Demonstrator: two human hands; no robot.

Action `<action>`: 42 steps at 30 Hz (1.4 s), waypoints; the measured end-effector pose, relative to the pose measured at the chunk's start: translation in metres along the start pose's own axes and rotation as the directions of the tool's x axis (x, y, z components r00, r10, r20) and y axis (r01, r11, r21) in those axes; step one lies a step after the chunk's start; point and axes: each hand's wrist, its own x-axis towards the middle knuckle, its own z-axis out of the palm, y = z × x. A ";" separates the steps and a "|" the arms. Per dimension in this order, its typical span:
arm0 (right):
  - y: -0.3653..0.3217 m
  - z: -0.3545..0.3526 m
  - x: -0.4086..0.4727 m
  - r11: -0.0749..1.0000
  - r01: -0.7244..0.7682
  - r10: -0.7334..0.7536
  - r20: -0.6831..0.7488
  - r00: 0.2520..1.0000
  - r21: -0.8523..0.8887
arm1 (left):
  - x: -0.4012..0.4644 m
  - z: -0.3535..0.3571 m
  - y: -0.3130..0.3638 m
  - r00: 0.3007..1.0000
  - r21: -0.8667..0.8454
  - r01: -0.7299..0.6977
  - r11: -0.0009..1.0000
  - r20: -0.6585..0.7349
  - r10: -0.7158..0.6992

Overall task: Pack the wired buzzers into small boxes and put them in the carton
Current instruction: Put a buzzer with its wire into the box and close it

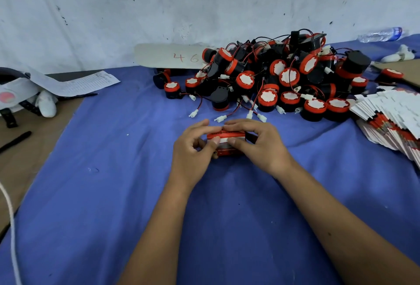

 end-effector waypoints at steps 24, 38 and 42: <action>-0.004 -0.005 -0.002 0.980 -0.098 0.083 0.089 0.993 0.173 | 0.017 -0.018 -0.003 0.987 0.096 -0.085 0.992 0.145 0.071; -0.003 -0.009 -0.006 0.966 -0.117 0.085 0.143 0.986 0.232 | 0.002 -0.013 0.001 0.954 0.208 -0.299 0.931 0.098 0.284; -0.004 -0.012 -0.006 0.965 -0.118 0.080 0.165 0.983 0.236 | 0.001 -0.014 0.001 0.958 0.232 -0.286 0.930 0.100 0.270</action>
